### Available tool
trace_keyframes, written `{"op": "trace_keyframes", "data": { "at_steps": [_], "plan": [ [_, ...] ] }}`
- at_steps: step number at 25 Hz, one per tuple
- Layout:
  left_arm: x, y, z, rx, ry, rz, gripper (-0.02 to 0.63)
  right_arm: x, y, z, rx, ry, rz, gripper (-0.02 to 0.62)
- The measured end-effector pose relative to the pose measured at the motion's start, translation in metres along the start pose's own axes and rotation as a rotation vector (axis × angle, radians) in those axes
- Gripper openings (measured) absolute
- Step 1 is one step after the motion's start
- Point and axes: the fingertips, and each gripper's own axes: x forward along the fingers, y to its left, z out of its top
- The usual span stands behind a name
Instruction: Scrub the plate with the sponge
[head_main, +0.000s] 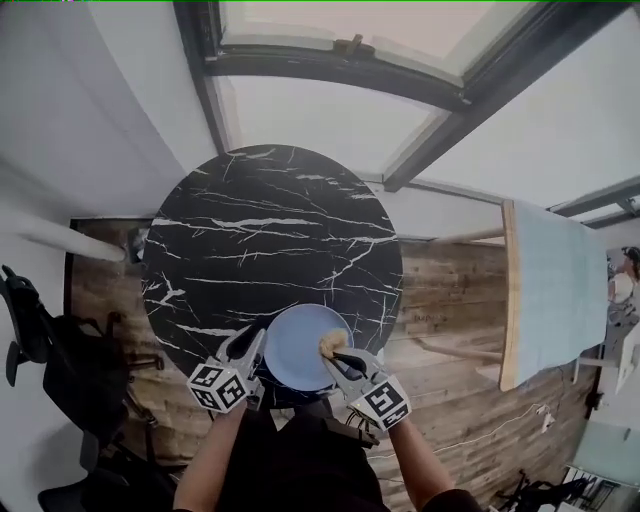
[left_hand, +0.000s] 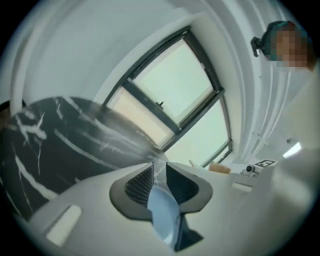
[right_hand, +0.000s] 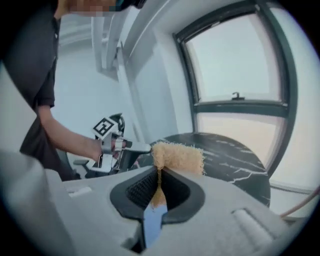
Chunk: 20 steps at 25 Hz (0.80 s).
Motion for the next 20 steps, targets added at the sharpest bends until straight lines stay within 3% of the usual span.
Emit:
{"op": "trace_keyframes", "data": {
  "at_steps": [3, 6, 11, 14, 17, 20],
  "plan": [
    [-0.012, -0.054, 0.072, 0.210, -0.156, -0.058, 0.080, -0.028, -0.013, 0.062, 0.105, -0.217, -0.095, 0.023],
    [-0.037, -0.104, 0.123, 0.371, -0.264, -0.084, 0.072, -0.057, -0.012, 0.108, 0.135, -0.375, -0.162, 0.023],
    [-0.082, -0.159, 0.139, 0.582, -0.363, -0.135, 0.002, -0.091, 0.014, 0.135, 0.030, -0.441, -0.284, 0.023],
    [-0.097, -0.164, 0.127, 0.572, -0.418, -0.146, 0.002, -0.094, 0.023, 0.131, 0.029, -0.455, -0.328, 0.023],
    [-0.103, -0.148, 0.120, 0.529, -0.414, -0.058, 0.000, -0.090, 0.028, 0.122, 0.060, -0.475, -0.364, 0.023],
    [-0.103, -0.144, 0.121, 0.566, -0.396, -0.001, -0.009, -0.095, 0.025, 0.121, 0.084, -0.505, -0.418, 0.023]
  ]
}}
